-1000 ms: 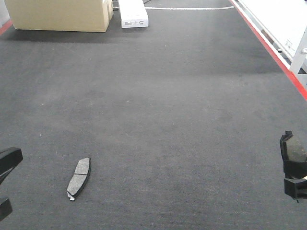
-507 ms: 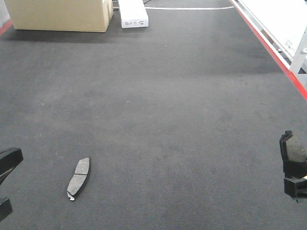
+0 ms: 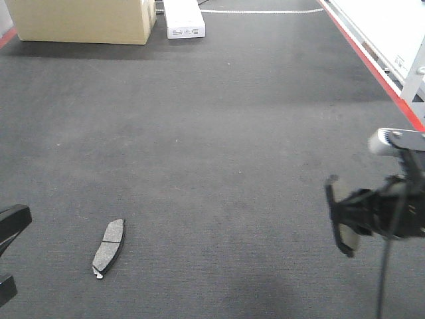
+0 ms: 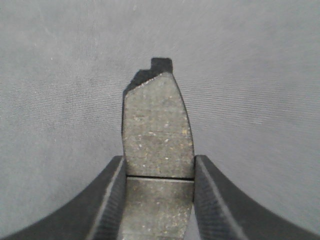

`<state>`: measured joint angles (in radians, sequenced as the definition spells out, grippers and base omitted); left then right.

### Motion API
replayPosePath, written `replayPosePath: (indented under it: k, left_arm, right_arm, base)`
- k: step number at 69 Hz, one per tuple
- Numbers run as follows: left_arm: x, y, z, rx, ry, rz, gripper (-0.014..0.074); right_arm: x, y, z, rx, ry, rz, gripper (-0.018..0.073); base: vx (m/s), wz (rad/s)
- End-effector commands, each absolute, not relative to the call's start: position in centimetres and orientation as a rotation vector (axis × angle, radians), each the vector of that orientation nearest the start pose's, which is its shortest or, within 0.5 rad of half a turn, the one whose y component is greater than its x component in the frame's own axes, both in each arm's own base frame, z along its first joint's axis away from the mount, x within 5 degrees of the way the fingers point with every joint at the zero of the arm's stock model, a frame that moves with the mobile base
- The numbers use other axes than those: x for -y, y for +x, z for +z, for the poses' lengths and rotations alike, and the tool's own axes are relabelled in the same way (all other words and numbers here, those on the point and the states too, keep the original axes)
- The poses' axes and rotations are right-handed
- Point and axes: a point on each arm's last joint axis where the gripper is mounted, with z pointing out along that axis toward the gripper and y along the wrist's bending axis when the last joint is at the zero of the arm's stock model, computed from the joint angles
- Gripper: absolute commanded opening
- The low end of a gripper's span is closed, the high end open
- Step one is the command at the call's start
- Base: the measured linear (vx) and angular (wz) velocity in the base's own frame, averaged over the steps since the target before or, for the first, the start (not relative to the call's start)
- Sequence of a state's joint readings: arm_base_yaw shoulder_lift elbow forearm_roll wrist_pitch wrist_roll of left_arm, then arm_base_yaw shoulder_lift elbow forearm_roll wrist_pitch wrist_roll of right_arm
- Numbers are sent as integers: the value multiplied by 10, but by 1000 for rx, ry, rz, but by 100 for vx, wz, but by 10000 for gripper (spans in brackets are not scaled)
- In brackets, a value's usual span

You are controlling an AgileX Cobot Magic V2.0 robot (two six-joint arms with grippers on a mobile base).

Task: Move and align brake pads A on conveyor
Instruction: 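Lower the right gripper's brake pad onto the belt and open it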

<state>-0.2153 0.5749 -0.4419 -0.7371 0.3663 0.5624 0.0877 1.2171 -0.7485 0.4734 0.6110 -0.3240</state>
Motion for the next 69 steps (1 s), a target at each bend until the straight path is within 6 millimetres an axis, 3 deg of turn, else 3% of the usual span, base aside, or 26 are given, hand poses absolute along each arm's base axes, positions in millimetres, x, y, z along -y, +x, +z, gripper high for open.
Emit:
replayPosePath:
  k: [1, 13, 32, 43, 69]
  left_arm:
    - [46, 113, 304, -1833, 209, -468, -6]
    - [46, 113, 304, -1833, 209, -468, -6]
    - [46, 113, 304, -1833, 209, -468, -6]
    - [46, 113, 304, -1833, 209, -468, -6]
    - [46, 113, 304, -1833, 209, -468, -6]
  right_arm:
    - [-52, 254, 260, -2456, -112, 418, 71]
    - [-72, 280, 228, -2549, -83, 431, 72]
    - [-74, 293, 196, -2631, 6, 418, 78]
    - [-74, 293, 192, -2652, 2, 405, 117]
    - [-73, 293, 192, -2652, -14, 392, 361]
  base:
    - [0, 0]
    - [0, 0]
    - [0, 0]
    - [0, 0]
    - [0, 0]
